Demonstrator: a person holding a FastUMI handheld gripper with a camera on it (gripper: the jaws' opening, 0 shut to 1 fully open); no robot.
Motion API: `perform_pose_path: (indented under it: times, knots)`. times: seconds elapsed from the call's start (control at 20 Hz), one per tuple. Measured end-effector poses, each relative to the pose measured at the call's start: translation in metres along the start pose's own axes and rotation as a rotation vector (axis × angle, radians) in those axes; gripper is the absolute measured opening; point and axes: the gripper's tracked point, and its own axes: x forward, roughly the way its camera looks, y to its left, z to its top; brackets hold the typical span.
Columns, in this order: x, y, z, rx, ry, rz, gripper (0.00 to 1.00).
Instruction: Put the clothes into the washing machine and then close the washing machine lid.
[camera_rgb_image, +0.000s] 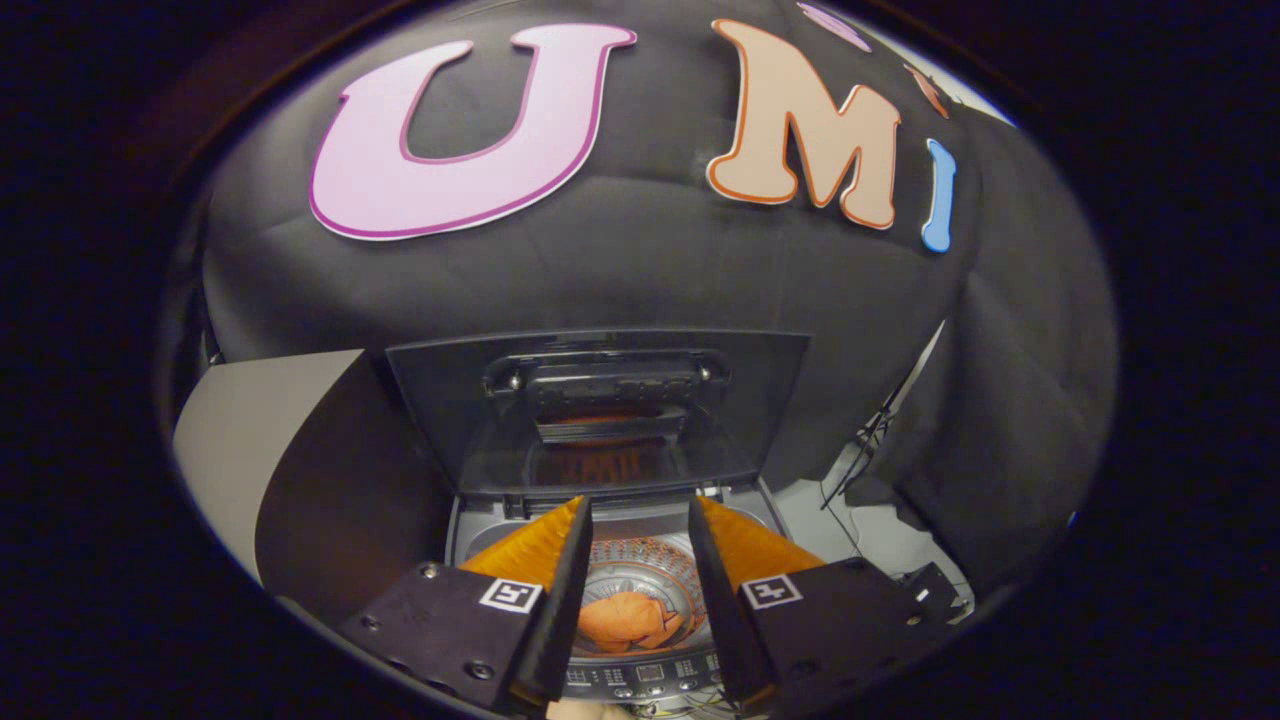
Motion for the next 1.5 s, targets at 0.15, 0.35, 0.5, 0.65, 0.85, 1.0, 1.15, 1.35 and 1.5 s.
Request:
perform_pose_path:
  times: [0.15,0.35,0.5,0.65,0.85,1.0,1.15,1.35,1.5]
  knots:
    - [0.0,0.005,0.007,-0.003,-0.016,0.012,0.63]
    - [0.005,0.016,0.023,0.006,-0.047,0.036,0.87]
    - [0.011,0.026,0.043,-0.004,-0.086,0.062,0.99]
    - [0.021,0.035,0.07,-0.034,-0.143,0.069,0.99]
    - [0.04,0.045,0.111,-0.105,-0.226,0.038,0.98]
    - [0.064,0.056,0.127,-0.112,-0.261,0.043,0.97]
    - [0.085,0.065,0.123,-0.093,-0.219,0.063,0.97]
    - [0.099,0.066,0.117,-0.104,-0.197,0.057,0.97]
    - [0.105,0.066,0.114,-0.066,-0.189,0.07,0.98]
